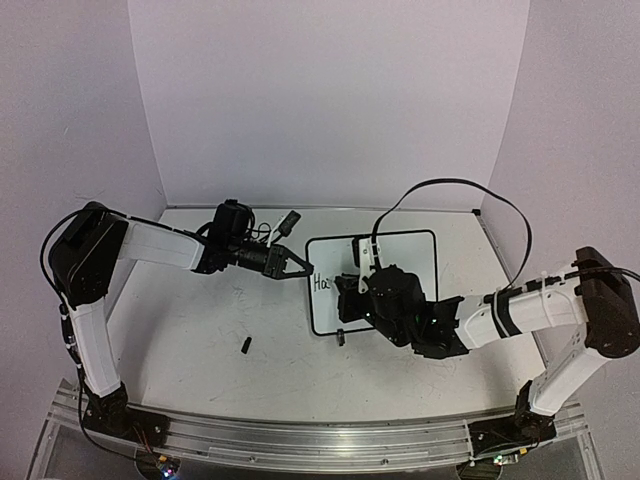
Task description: Write a sentence on the whiteboard
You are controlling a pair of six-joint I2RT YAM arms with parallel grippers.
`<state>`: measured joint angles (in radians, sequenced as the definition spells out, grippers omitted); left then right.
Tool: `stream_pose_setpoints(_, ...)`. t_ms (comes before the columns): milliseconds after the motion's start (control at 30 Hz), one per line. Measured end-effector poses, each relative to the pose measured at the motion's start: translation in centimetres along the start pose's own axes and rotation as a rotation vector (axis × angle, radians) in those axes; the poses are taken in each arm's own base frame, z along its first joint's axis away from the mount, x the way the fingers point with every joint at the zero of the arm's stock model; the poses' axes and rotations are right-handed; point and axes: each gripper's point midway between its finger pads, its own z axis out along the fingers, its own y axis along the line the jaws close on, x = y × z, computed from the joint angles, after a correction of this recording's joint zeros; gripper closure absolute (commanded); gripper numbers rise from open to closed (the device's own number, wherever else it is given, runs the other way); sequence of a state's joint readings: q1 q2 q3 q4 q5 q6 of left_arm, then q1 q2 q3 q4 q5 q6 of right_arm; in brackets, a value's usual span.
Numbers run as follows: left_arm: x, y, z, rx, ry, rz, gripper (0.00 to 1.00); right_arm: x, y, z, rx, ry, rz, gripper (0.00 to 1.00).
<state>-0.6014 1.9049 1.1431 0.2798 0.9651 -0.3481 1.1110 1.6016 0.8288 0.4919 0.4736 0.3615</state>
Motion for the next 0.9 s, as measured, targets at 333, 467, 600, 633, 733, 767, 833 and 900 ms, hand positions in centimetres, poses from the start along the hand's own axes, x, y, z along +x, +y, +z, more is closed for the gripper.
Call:
stream_pose_setpoints(333, 0.0, 0.0, 0.0, -0.001, 0.000, 0.000, 1.00, 0.8, 0.0, -0.2, 0.000, 0.016, 0.016, 1.00)
stream_pose_setpoints(467, 0.0, 0.0, 0.0, -0.001, 0.000, 0.000, 1.00, 1.5, 0.0, -0.4, -0.002, 0.033, 0.022, 1.00)
stream_pose_setpoints(600, 0.0, 0.0, 0.0, -0.001, 0.000, 0.000, 1.00, 2.4, 0.1, -0.7, -0.005, 0.051, 0.031, 1.00)
stream_pose_setpoints(633, 0.0, 0.0, 0.0, -0.001, 0.000, 0.000, 1.00, 2.7, 0.1, -0.8, -0.006, 0.058, 0.031, 1.00)
stream_pose_setpoints(733, 0.0, 0.0, 0.0, 0.000, 0.000, 0.000, 1.00, 3.3, 0.3, -1.0, -0.008, 0.075, 0.030, 1.00)
stream_pose_setpoints(767, 0.0, 0.0, 0.0, 0.000, 0.000, 0.000, 1.00, 3.5, 0.4, -1.1, -0.009, 0.079, 0.029, 1.00)
stream_pose_setpoints(833, 0.0, 0.0, 0.0, 0.000, 0.000, 0.000, 1.00, 3.7, 0.4, -1.2, -0.009, 0.085, 0.028, 1.00)
stream_pose_setpoints(900, 0.0, 0.0, 0.0, 0.000, 0.000, 0.000, 1.00, 3.8, 0.4, -1.2, -0.009, 0.088, 0.028, 1.00)
